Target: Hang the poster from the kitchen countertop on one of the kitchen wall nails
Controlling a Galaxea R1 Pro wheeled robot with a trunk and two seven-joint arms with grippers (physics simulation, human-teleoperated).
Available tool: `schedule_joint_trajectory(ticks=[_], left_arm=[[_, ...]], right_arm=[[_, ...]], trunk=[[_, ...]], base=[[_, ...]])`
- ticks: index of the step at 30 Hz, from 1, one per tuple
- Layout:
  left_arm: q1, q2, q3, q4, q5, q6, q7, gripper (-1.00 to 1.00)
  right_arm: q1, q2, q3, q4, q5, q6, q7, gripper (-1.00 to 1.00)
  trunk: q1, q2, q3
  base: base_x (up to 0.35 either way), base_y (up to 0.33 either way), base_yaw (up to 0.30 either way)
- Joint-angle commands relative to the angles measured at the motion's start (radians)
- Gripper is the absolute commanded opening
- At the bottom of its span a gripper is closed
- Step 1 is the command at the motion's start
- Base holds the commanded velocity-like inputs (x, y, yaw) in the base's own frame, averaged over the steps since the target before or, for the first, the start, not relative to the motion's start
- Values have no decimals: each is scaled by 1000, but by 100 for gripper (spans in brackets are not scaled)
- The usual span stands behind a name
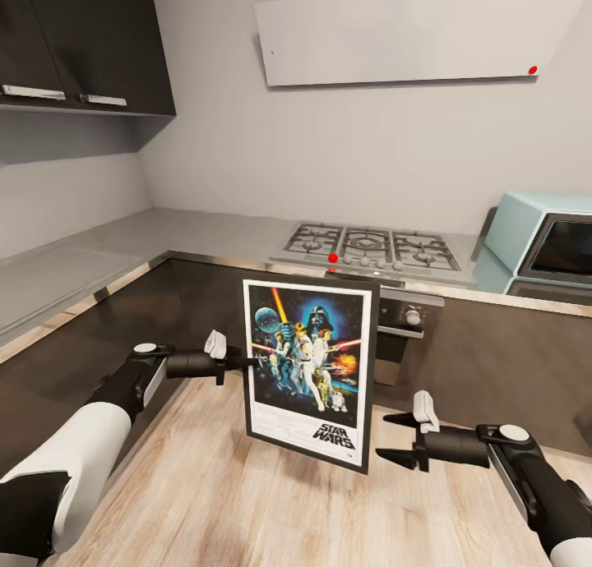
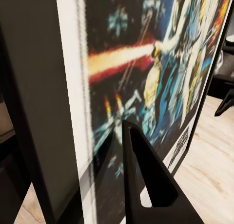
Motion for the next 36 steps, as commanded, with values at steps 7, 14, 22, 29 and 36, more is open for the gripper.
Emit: schedule_joint_trajectory(ticks=[7,14,22,29,36], left_arm=[[-1,-2,3,-1,-8,11,-5,-100],[-1,-37,5,-2,-9,11,-2,-100],[-1,-42,7,-3,-10,11,-3,-100],[-1,-42,8,-3,-10,11,-3,-100],[-1,-39,9,-5,-10,9,-3,-100]], right_arm=[[-1,9,1,0,2,11,-13,100],[-1,23,3,-2,4,11,-16,100],[-1,25,4,-2,4,11,-16,100],[-1,25,4,-3,4,10,-16,100],[-1,25,4,-3,4,-20,-16,100]], trunk=[[0,-1,-1],[0,-1,-1],[0,-1,-1],[0,-1,-1],[0,-1,-1]], base=[[0,0,0],[0,0,0],[0,0,0],[0,0,0],[0,0,0]])
